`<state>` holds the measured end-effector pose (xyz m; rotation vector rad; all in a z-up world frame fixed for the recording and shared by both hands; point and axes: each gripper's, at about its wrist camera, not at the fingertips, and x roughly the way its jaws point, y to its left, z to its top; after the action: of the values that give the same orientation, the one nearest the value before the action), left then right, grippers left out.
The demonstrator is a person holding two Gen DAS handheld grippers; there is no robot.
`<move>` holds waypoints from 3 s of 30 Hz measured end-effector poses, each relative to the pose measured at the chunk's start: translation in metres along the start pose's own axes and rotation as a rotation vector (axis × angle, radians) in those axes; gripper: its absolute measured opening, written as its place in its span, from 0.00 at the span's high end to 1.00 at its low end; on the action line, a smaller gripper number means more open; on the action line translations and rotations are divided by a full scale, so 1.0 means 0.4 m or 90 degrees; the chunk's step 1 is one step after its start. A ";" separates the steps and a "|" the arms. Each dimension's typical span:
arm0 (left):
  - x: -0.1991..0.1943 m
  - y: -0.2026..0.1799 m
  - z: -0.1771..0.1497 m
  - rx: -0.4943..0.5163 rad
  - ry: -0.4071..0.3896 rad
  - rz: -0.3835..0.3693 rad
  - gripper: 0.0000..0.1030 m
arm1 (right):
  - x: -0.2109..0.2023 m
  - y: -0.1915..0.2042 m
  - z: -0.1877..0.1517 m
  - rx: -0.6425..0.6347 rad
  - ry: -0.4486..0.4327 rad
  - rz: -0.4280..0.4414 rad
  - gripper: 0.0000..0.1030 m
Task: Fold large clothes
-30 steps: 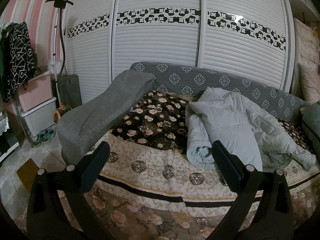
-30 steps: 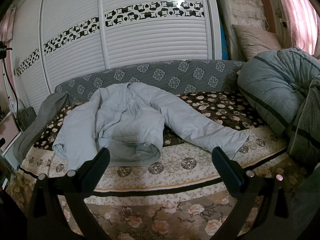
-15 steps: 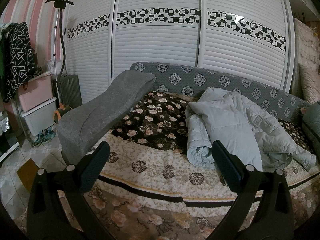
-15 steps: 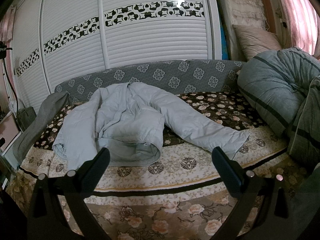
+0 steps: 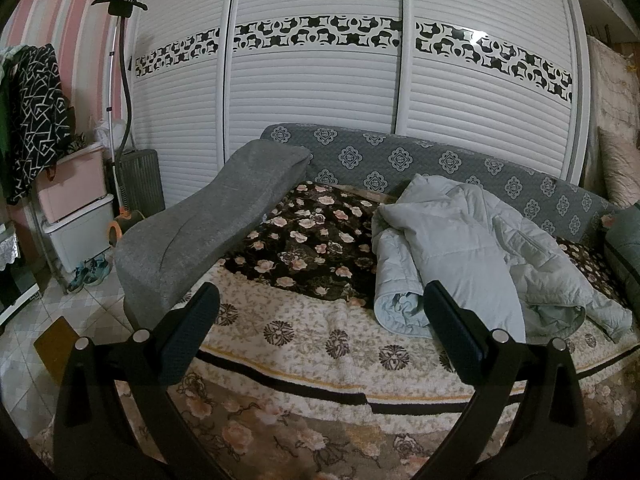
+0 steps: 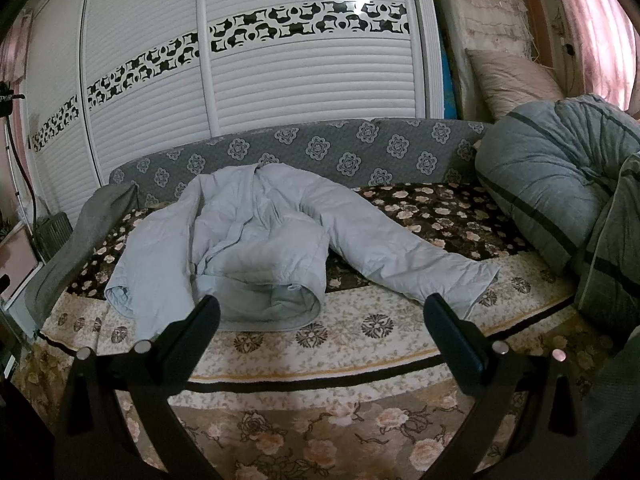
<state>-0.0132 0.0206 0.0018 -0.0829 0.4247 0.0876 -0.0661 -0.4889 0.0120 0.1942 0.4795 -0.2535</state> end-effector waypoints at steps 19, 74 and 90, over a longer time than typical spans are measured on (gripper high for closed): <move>0.007 0.001 -0.004 0.002 0.003 0.002 0.03 | 0.000 0.001 0.000 0.000 0.000 0.000 0.01; 0.085 -0.046 -0.004 0.058 0.110 -0.007 0.03 | 0.058 -0.017 0.005 0.001 0.056 0.021 0.02; 0.280 -0.437 -0.052 0.188 0.244 -0.067 0.03 | 0.274 -0.071 0.254 0.014 -0.042 -0.048 0.02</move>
<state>0.0978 -0.1474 -0.0529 0.1714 0.8106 -0.0970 0.0632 -0.5618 0.0445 0.1889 0.4191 -0.3385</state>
